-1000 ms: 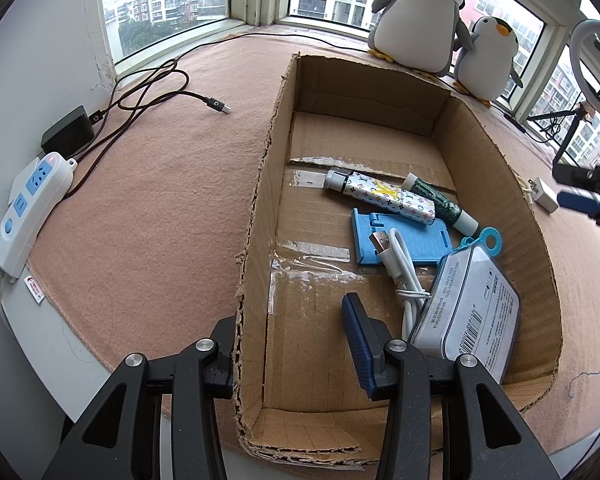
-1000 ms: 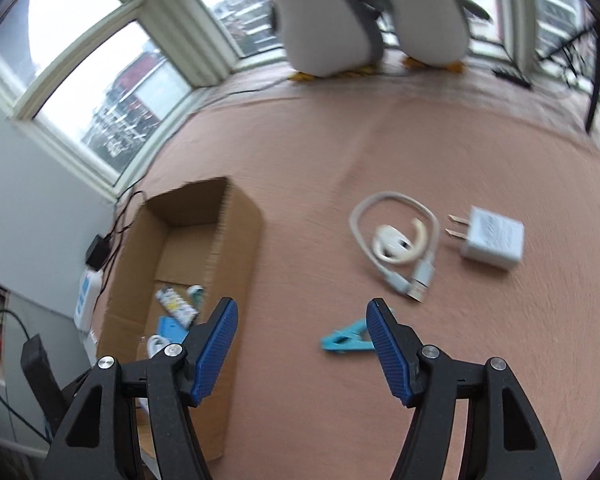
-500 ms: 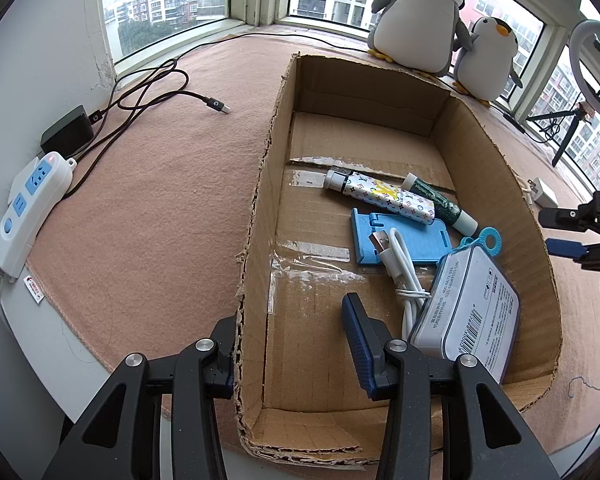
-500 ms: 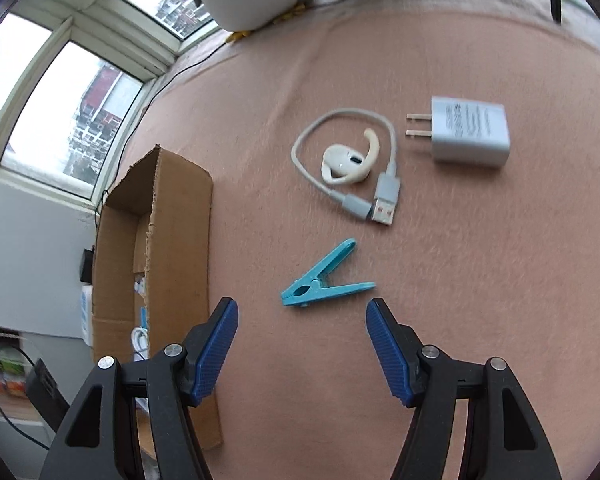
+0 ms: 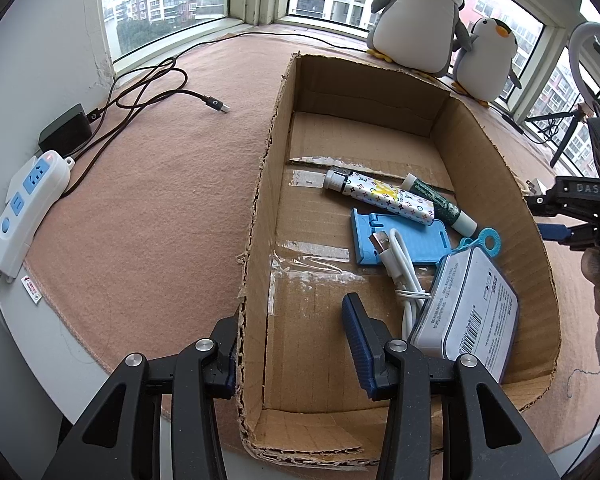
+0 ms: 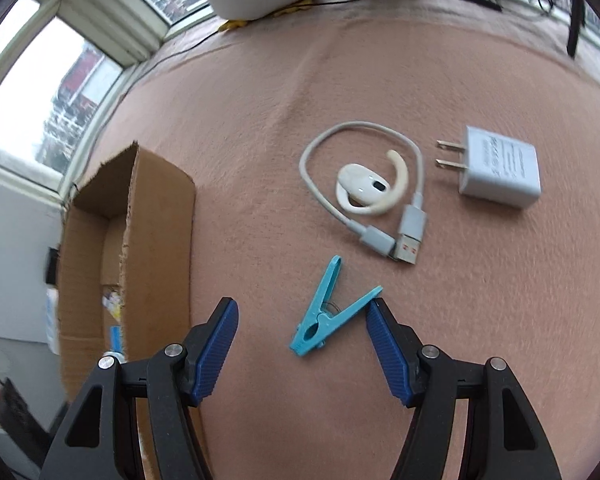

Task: Organize rigid objects
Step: 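Move the right gripper to the teal clothespin and close on it, then lift the teal clothespin, carry it into the box and open the right gripper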

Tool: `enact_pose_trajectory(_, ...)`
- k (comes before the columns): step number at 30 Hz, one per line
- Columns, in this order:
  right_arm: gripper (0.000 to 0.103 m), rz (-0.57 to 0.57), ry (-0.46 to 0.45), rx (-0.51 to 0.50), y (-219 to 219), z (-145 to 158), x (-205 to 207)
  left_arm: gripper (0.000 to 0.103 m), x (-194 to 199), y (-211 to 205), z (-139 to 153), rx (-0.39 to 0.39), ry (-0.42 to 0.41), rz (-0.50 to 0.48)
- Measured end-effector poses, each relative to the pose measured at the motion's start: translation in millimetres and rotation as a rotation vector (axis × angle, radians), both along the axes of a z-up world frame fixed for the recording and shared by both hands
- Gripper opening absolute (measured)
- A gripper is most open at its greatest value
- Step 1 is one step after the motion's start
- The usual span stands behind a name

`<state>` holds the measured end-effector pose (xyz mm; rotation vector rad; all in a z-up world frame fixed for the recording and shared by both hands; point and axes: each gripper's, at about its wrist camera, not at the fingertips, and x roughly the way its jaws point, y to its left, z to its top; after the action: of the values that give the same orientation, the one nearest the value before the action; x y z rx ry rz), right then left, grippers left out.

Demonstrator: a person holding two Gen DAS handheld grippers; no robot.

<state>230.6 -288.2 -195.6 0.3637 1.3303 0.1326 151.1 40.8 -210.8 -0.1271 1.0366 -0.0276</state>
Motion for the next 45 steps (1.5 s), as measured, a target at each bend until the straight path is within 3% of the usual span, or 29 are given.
enact_pose_trajectory(6,0.045,0.064,-0.024,-0.135,17.2,0.2,2.5,0.046,0.0,0.2,0.0,0.0,0.0,0.0)
enact_pose_trajectory(14,0.02,0.097,-0.039,-0.199,9.9,1.4,-2.4,0.046,0.3,0.0,0.0,0.0,0.0,0.001)
enact_pose_trajectory(25,0.02,0.082,-0.041,-0.077,-4.4,5.1,-28.6,0.046,0.1,1.1,-0.2,-0.004,-0.001,0.001)
enact_pose_trajectory(32,0.02,0.088,-0.093,-0.017,1.3,25.3,-43.6,0.046,-0.2,1.7,-0.2,-0.006,-0.001,0.001)
enact_pose_trajectory(38,0.02,0.123,-0.165,0.038,19.3,54.8,-51.3,0.046,-1.1,2.4,-0.5,-0.009,-0.003,0.003)
enact_pose_trajectory(45,0.02,0.225,-0.249,0.03,67.7,78.2,-48.6,0.046,-1.6,2.8,-0.9,-0.011,-0.003,0.004)
